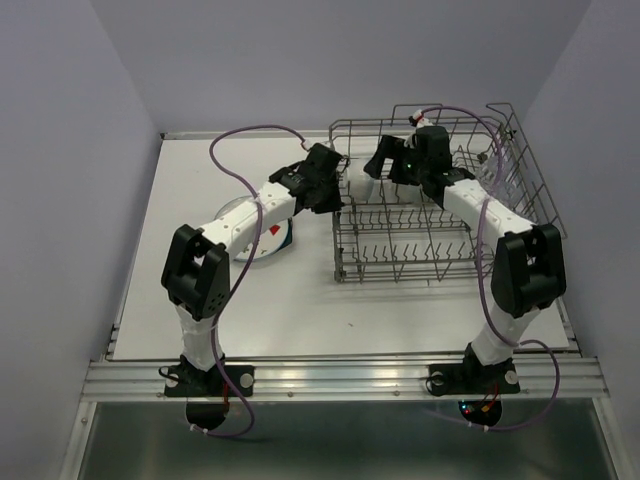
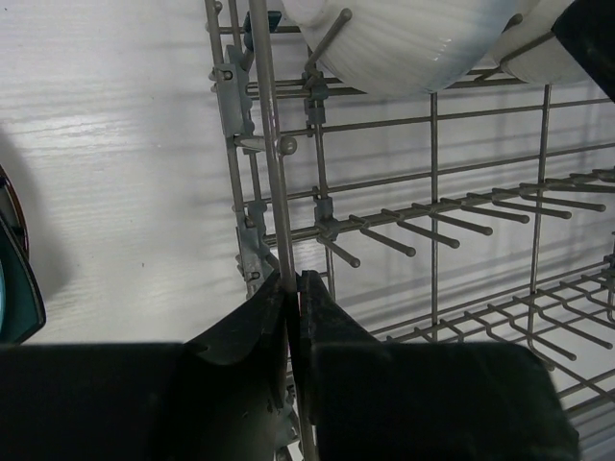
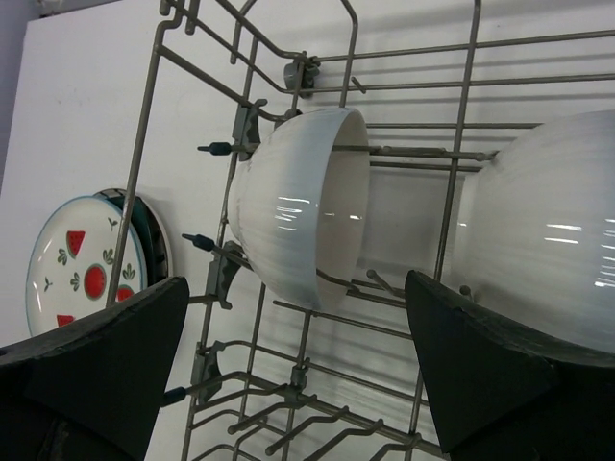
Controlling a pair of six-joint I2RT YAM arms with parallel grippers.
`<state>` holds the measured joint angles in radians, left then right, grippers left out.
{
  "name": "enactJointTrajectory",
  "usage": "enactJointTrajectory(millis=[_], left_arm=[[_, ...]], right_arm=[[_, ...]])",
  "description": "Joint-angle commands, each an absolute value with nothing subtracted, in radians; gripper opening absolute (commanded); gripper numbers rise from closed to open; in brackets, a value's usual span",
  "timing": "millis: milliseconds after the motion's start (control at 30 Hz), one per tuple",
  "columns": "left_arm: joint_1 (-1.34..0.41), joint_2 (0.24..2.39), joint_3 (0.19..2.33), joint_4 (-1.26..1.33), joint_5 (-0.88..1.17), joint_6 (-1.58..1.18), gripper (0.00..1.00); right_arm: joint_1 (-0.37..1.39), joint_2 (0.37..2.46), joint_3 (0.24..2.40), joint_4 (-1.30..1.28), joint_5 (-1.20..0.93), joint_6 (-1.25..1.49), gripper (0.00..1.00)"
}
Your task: Unload the mixed dishes from the dish rack
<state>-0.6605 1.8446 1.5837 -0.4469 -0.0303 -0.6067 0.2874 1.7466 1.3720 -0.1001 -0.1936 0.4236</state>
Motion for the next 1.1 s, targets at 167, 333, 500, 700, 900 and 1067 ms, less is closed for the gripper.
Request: enactJointTrajectory(millis=[167,333,500,700,900,1067], left_arm=[[-0.661,1.887,1.696,-0.505,-0.065,-0.515,0.05],[-0.661,1.89,1.687,-0.495,-0.051,-0.523,0.04],[-0.66,1.89,1.689,-0.499,-0.058,-0.52,0.04],[-0.661,1.882,1.683,-0.497,-0.064,-0.526,0.04],[-0.66,1.882,1.675,-0.488,-0.061,-0.528,0.04],[-0.661,1.87,1.655,-0.471,-0.046,-0.531,0.04]], right_arm=[[0.281,1.835,1.482,-0.012,-0.327,0.368,1.0],[0.281,1.873,1.506,-0.011,-0.354,0.373,1.0],[0.281,1.925,1.531,-0.012,-0.391,0.402,0.92],[0.269,1.971,1.543,-0.012,-0.454,0.465,0.79],[0.259,2.008,1.543,0.051,-0.554,0.508,0.64],[0.241,2.043,1.543,0.074,-0.598,0.529,0.51]])
